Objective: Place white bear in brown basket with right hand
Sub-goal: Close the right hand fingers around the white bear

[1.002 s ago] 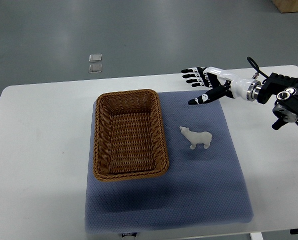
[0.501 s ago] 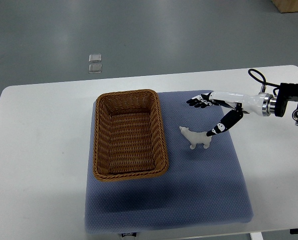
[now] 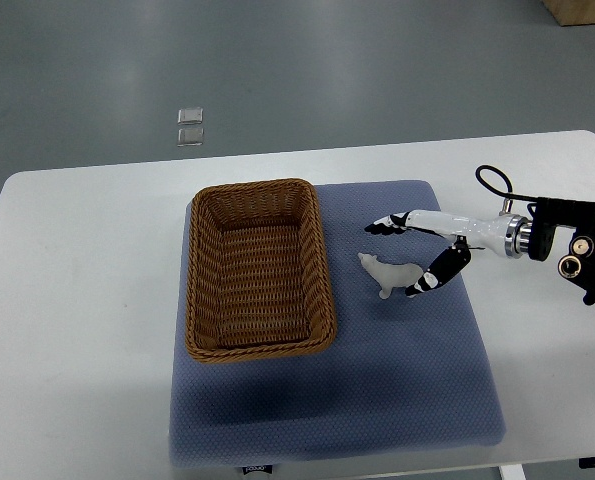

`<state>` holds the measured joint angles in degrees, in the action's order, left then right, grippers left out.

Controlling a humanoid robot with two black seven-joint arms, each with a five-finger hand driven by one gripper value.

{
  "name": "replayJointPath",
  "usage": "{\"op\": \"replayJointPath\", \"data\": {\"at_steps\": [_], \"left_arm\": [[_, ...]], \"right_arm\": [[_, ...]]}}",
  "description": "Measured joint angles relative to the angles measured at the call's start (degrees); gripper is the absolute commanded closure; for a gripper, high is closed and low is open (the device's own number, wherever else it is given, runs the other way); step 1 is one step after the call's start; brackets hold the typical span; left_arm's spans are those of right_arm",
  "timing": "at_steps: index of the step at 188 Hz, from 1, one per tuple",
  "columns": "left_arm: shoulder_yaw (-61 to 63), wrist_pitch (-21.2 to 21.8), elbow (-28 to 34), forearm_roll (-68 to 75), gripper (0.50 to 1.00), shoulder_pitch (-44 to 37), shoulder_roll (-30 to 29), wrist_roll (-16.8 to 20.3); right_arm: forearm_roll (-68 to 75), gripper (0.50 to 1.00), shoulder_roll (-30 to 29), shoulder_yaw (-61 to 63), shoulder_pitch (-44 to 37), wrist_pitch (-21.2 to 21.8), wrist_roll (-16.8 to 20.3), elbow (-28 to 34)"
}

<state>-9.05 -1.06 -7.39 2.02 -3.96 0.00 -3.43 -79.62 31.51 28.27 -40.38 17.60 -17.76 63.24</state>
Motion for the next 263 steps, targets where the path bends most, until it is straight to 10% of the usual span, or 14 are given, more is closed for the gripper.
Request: {"op": "replayJointPath", "data": {"at_steps": [146,202,263], "left_arm": [[0.00,0.02,0.00,0.00,0.500,0.00,0.00,0.00],[0.00,0.02,0.00,0.00,0.500,0.00,0.00,0.00],[0.00,0.02,0.00,0.00,0.500,0.00,0.00,0.00]], "right_arm": [[-2.66,0.781,-0.34,-1.49,-0.13,-1.76,0.26,-0.47],[-2.73,0.997,-0.30,-2.60,-0.51,-1.75,0.09,-0.49],[-2.59,1.000,-0.08,-2.44,-1.46,-1.76,-0.33,-0.49]]}}
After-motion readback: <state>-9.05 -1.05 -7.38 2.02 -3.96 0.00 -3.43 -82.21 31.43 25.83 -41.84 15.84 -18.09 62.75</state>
